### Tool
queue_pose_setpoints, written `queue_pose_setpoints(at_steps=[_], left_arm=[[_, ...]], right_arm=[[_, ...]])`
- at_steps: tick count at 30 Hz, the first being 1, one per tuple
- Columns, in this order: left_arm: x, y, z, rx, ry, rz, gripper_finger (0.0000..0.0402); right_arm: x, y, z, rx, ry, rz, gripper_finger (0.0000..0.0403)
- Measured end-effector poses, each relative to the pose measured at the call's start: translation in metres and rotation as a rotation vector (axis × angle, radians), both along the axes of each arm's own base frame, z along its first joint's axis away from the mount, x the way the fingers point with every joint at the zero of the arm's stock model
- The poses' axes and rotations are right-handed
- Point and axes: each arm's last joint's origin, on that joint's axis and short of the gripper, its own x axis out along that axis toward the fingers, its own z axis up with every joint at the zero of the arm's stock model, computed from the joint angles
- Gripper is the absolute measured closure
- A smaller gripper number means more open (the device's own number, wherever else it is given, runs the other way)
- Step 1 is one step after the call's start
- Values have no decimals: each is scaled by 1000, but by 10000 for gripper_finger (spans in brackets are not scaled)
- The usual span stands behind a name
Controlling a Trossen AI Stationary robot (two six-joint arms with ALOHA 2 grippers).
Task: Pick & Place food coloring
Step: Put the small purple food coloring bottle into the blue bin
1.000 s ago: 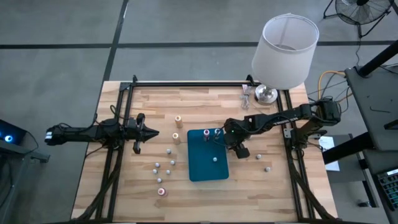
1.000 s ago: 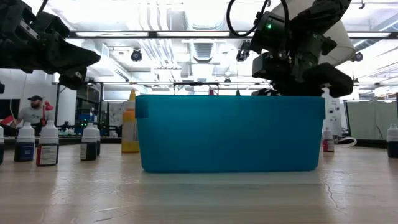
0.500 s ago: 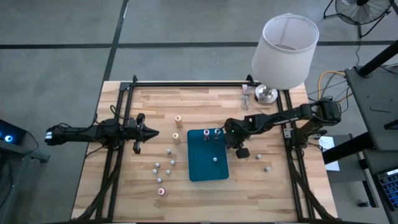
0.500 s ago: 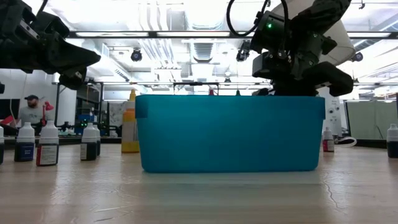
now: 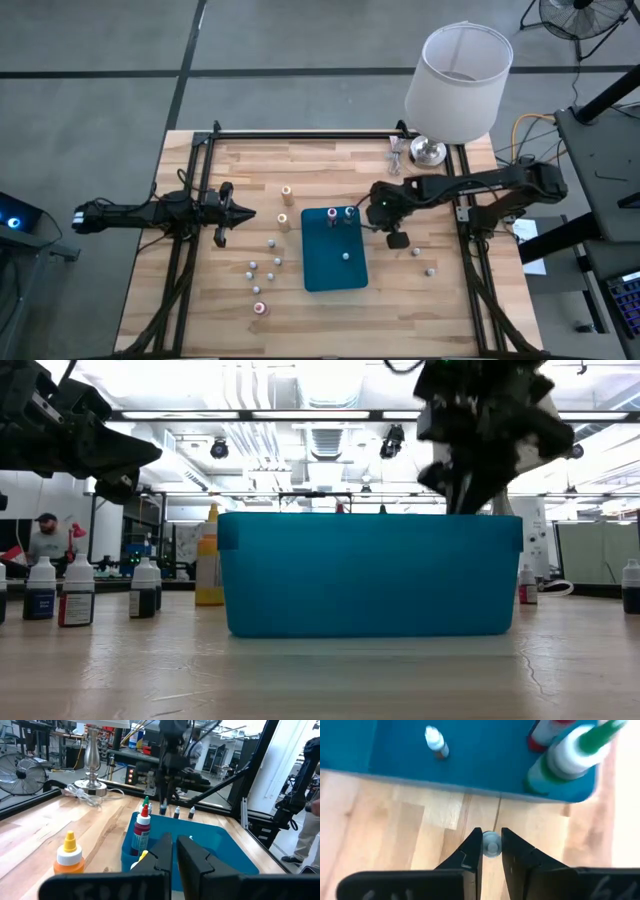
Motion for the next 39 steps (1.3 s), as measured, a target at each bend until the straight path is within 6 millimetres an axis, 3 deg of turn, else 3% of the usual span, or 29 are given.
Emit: queue_pose_setpoints(at_steps=[7, 13, 32, 39], left_arm=[[0, 0, 0, 0, 0, 0, 402], [0, 0, 0, 0, 0, 0, 402], [0, 0, 0, 0, 0, 0, 402], [0, 0, 0, 0, 0, 0, 402]], right_arm=[[9, 2, 40, 27, -84, -49, 363], [29, 12, 52, 32, -111, -21, 363], [98, 50, 40, 36, -80, 90, 363], [114, 55, 18, 49, -25, 68, 361]])
